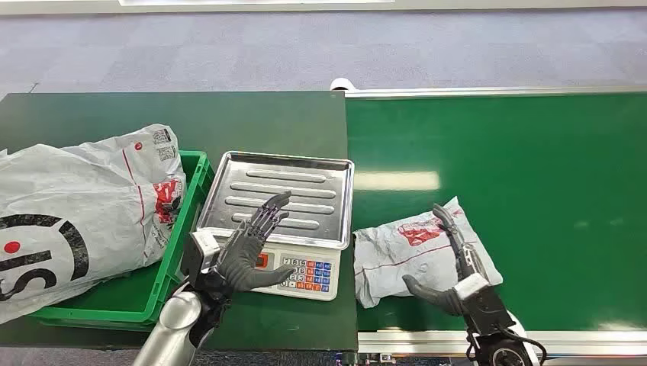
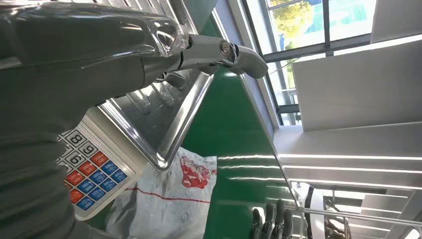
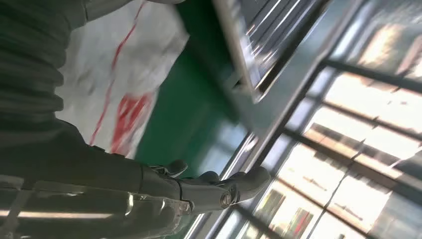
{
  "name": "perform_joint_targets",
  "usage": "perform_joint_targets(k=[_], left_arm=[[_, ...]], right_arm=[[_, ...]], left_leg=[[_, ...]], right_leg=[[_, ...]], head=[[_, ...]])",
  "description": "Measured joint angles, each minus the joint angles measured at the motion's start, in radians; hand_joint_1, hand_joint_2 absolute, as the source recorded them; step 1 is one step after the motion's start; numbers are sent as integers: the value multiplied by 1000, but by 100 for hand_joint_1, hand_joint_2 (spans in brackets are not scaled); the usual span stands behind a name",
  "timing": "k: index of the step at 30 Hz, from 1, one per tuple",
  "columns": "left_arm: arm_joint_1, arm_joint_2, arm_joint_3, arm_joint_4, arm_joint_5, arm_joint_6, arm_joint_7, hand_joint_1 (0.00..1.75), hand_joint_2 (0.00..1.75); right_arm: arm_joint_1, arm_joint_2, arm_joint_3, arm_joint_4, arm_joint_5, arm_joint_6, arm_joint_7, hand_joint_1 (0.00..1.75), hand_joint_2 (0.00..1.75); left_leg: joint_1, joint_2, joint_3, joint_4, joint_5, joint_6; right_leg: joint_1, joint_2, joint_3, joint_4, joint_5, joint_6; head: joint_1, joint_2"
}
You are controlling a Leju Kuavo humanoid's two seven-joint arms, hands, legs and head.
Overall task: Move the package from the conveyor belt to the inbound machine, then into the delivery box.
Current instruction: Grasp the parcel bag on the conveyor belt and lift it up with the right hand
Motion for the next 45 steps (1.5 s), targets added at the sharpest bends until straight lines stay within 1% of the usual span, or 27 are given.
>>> perform_joint_targets(k=[4, 11, 14, 16, 19, 22, 24, 27, 28, 31, 34, 41, 45], left_arm=[[0, -1, 2, 0, 0, -1, 4, 0, 175], [0, -4, 4, 0, 0, -1, 6, 0, 175], [-1, -5, 4, 0, 0, -2, 8, 0, 175], [-4, -5, 4, 0, 3, -2, 10, 0, 175], [-15, -5, 3, 5, 11, -2, 14, 0, 175], [-22, -7, 3, 9, 19, -2, 23, 0, 175], [-24, -8, 3, 10, 21, -2, 29, 0, 175], [-25, -9, 3, 10, 21, -2, 30, 0, 175], [-26, -11, 4, 10, 21, -2, 35, 0, 175], [-27, -20, 5, 9, 18, 1, 51, 0, 175], [-25, -21, 7, 8, 13, 4, 52, 0, 175], [-17, -26, 19, 8, -1, 10, 53, 0, 175], [-15, -27, 22, 8, -8, 10, 53, 0, 175]], right_arm=[[-14, 0, -28, 17, 39, -48, 18, 0, 175], [-22, 3, -47, 42, 50, -56, 22, 0, 175], [-26, 4, -57, 53, 55, -70, 40, 0, 175], [-37, 4, -79, 78, 90, -108, 74, 0, 175], [-70, 0, -127, 147, 196, -175, 141, 0, 175], [-108, -14, -177, 244, 329, -188, 250, 0, 175], [-123, -19, -193, 283, 379, -181, 299, 0, 175], [-126, -21, -196, 291, 386, -177, 309, 0, 175], [-138, -24, -208, 336, 405, -158, 328, 0, 175], [-204, -34, -245, 537, 470, -77, 385, 0, 175], [-233, -37, -247, 607, 481, -52, 391, 0, 175], [-291, -44, -243, 693, 504, 37, 410, 0, 175], [-313, -47, -238, 726, 509, 68, 412, 0, 175]], left_leg=[[0, 0, 0, 0, 0, 0], [0, 0, 0, 0, 0, 0], [0, 0, 0, 0, 0, 0], [0, 0, 0, 0, 0, 0], [0, 0, 0, 0, 0, 0], [0, 0, 1, 0, 0, 0], [-1, 0, 1, 0, 0, 0], [-1, 0, 1, 0, 0, 0], [-1, 0, 1, 0, 0, 0], [0, 0, 0, 0, 0, 0], [0, 0, 0, 0, 0, 0], [0, 2, 4, 0, 0, 0], [0, 3, 9, 0, 0, 0]], right_leg=[[0, 0, 0, 0, 0, 0], [0, 0, -1, 0, 0, 0], [0, 0, -1, 0, 0, 0], [0, 0, 0, 0, 0, 0], [0, 0, 0, 0, 0, 0], [-1, 0, 0, 0, 1, 1], [-1, 0, 0, 0, 1, 1], [-1, 0, 0, 0, 1, 1], [-1, 0, 0, 0, 1, 1], [0, 0, -1, 0, 1, 1], [0, 0, -1, 0, 1, 1], [0, 2, 2, 0, 1, 1], [0, 3, 7, -1, 1, 1]], head=[[0, 0], [0, 0], [0, 0], [0, 0], [0, 0], [0, 0], [0, 0], [0, 0], [0, 0], [0, 0], [0, 0], [0, 0], [0, 0]])
